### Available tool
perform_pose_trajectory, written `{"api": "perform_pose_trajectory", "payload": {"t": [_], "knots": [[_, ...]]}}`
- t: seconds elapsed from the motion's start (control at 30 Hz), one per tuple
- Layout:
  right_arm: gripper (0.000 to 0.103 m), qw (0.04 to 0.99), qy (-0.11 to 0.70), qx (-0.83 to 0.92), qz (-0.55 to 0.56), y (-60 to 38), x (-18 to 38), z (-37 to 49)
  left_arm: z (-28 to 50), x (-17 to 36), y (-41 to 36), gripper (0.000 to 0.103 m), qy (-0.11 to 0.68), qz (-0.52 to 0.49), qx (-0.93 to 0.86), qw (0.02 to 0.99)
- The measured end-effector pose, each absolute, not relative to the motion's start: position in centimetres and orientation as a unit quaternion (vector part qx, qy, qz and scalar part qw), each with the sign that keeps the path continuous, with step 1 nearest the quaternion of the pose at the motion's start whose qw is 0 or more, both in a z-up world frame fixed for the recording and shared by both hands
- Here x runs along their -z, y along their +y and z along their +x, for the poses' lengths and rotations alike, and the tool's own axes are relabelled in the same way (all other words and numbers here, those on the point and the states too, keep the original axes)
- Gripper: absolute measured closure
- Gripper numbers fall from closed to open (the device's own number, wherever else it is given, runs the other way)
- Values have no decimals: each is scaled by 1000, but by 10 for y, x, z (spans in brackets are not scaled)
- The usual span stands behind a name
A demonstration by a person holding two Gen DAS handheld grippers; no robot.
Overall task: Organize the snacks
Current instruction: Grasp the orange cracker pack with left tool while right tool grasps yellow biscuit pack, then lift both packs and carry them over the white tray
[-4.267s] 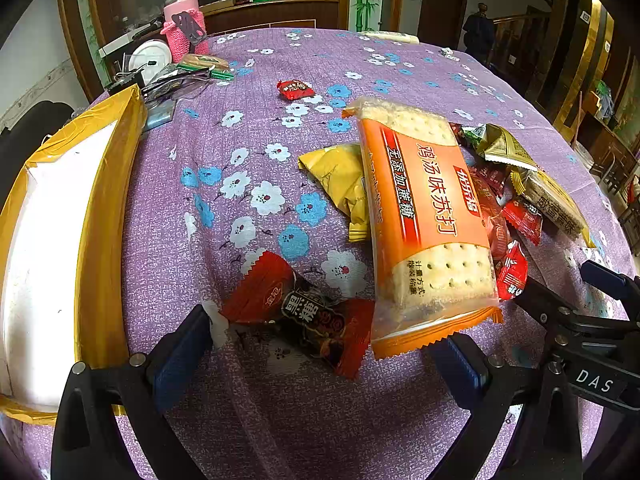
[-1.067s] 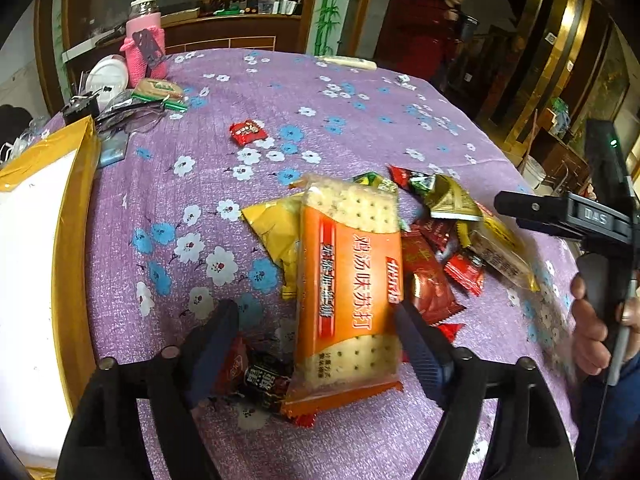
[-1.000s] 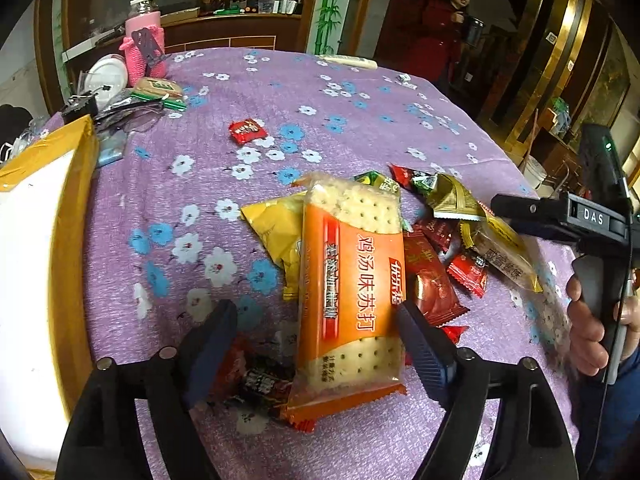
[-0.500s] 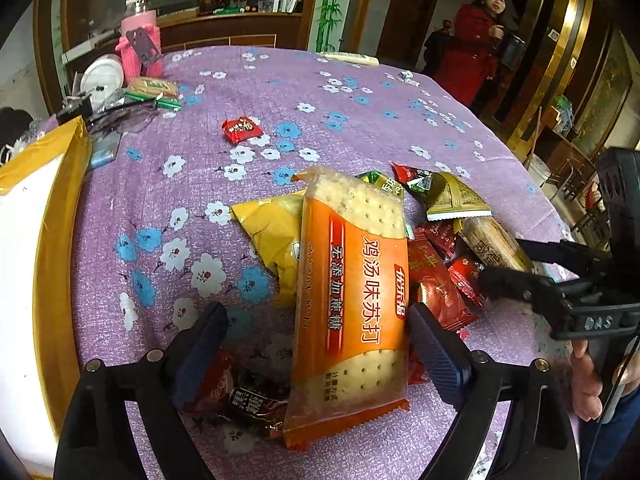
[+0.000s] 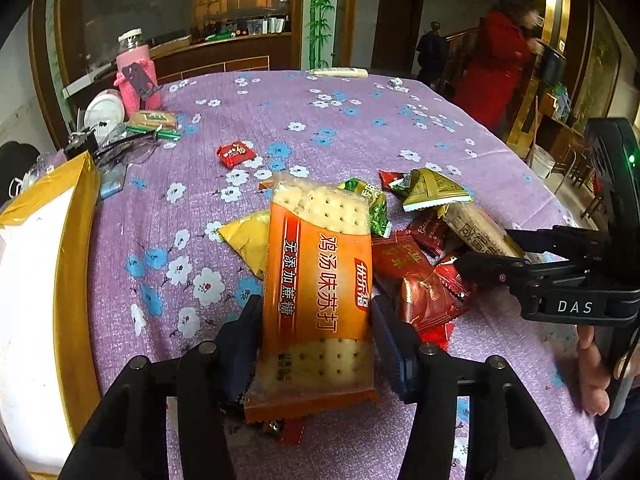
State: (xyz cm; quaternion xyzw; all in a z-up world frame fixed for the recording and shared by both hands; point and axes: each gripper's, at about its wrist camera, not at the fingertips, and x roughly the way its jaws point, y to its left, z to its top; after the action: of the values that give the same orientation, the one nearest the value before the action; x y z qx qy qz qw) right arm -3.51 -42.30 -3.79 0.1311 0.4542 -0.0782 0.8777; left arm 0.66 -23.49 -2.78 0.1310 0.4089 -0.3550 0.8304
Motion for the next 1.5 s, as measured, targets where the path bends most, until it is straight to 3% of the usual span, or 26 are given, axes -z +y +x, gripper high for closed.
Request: {"api": "perform_pose_trajectory", "payload": {"t": [0.6, 1.0, 1.1, 1.17, 1.2, 1.3, 1.33, 1.5], "knots": [[34, 897, 416, 48, 143, -419, 15, -49, 4, 2, -214, 47, 417, 99, 330, 841], [34, 879, 464, 36, 109, -405, 31, -42, 0, 16, -225, 46, 424, 148, 299, 842], [34, 878, 465, 39, 106, -405, 31, -43, 2, 21, -228, 42, 424, 155, 289, 844], [33, 878, 466, 38, 105, -404, 30, -43, 3, 20, -230, 27, 415, 164, 282, 849], [33, 878, 465, 36, 105, -404, 29, -43, 3, 19, -231, 27, 410, 168, 278, 852], [31, 879, 466, 35, 100, -401, 30, -41, 7, 22, -236, 30, 407, 176, 276, 853], [31, 878, 466, 37, 98, -401, 31, -41, 9, 25, -237, 44, 410, 172, 280, 851], [35, 877, 468, 42, 97, -401, 33, -40, 3, 27, -236, 44, 401, 176, 271, 857]]}}
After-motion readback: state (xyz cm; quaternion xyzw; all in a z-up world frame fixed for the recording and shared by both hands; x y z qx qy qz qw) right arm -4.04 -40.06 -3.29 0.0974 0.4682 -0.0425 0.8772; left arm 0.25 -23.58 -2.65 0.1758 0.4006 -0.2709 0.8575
